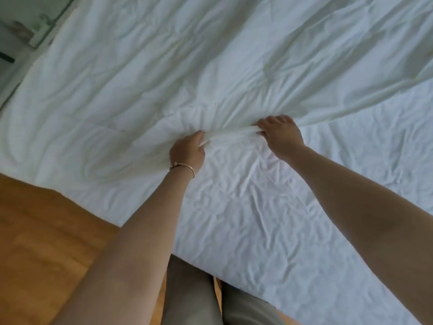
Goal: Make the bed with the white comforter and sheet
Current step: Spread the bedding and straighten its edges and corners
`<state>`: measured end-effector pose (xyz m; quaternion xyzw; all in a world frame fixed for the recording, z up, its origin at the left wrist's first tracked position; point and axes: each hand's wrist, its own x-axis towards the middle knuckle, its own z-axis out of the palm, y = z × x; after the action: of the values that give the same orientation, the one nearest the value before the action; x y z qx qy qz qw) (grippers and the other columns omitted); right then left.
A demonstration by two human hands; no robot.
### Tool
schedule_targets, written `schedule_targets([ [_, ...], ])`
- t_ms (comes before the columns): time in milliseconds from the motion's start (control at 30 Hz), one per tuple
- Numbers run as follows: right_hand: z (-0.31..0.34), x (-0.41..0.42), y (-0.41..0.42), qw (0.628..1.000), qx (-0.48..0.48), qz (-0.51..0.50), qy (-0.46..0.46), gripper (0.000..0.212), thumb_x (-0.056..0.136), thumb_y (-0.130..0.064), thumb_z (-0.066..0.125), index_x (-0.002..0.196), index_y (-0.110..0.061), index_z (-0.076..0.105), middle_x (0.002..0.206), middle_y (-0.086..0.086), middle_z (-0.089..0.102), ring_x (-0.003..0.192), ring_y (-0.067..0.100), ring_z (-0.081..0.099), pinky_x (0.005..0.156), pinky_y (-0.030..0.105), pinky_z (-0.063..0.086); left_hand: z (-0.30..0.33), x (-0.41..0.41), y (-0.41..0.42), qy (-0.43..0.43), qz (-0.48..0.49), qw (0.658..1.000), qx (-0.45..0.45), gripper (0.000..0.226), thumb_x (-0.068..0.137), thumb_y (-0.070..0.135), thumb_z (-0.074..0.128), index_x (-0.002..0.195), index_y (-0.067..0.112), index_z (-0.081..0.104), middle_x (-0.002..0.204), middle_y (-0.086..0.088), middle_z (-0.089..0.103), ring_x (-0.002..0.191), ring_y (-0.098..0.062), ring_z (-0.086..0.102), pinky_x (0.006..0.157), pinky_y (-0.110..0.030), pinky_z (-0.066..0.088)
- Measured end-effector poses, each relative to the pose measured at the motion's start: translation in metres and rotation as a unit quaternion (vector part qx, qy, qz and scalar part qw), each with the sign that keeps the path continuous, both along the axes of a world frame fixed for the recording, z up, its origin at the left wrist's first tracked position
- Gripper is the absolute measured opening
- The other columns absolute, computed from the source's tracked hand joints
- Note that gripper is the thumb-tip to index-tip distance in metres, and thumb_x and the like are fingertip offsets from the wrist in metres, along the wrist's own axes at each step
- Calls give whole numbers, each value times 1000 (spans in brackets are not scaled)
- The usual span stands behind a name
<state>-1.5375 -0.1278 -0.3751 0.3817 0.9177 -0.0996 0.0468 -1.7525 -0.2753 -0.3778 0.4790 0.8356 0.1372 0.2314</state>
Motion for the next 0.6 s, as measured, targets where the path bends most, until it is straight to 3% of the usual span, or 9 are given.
schedule_targets([
  [100,14,2,-13,996,2,-19,-91,32,104,-35,35,115,-13,56,99,11,67,91,34,63,74,38,41,14,4,-10,-134,-22,988,-73,21,100,35,46,103,21,60,101,-7,66,97,-31,59,77,-35,44],
  [167,24,24,-39,991,-38,-30,-127,38,105,-39,29,122,-17,54,101,11,68,92,34,64,71,36,38,21,19,-28,-187,-47,974,-120,23,101,35,42,83,27,55,84,0,60,85,-28,57,68,-32,40],
  [267,34,51,-99,978,-115,-68,-158,41,104,-42,26,128,-23,53,108,10,67,99,33,63,79,37,43,27,38,-63,-161,-91,965,-187,35,102,36,39,68,28,44,68,7,49,71,-23,50,61,-30,33],
  [400,37,41,-187,953,-247,-107,-136,43,104,-45,27,139,-29,48,131,10,60,119,32,56,95,37,41,28,13,-115,-106,-129,953,-254,35,101,33,38,70,21,47,71,2,54,65,-18,52,59,-30,37],
  [500,28,24,-246,960,-256,-58,-98,42,105,-43,24,134,-26,49,123,3,62,112,26,58,87,36,43,26,-11,-152,-44,-171,943,-282,30,100,35,40,83,19,59,79,1,60,70,-17,57,62,-28,43],
  [600,19,27,-254,969,-238,-8,-70,39,103,-47,29,125,-22,49,118,-1,57,111,21,55,85,38,44,22,-11,-165,-24,-234,938,-255,17,97,31,46,95,24,61,90,6,59,85,-15,54,71,-27,39],
])
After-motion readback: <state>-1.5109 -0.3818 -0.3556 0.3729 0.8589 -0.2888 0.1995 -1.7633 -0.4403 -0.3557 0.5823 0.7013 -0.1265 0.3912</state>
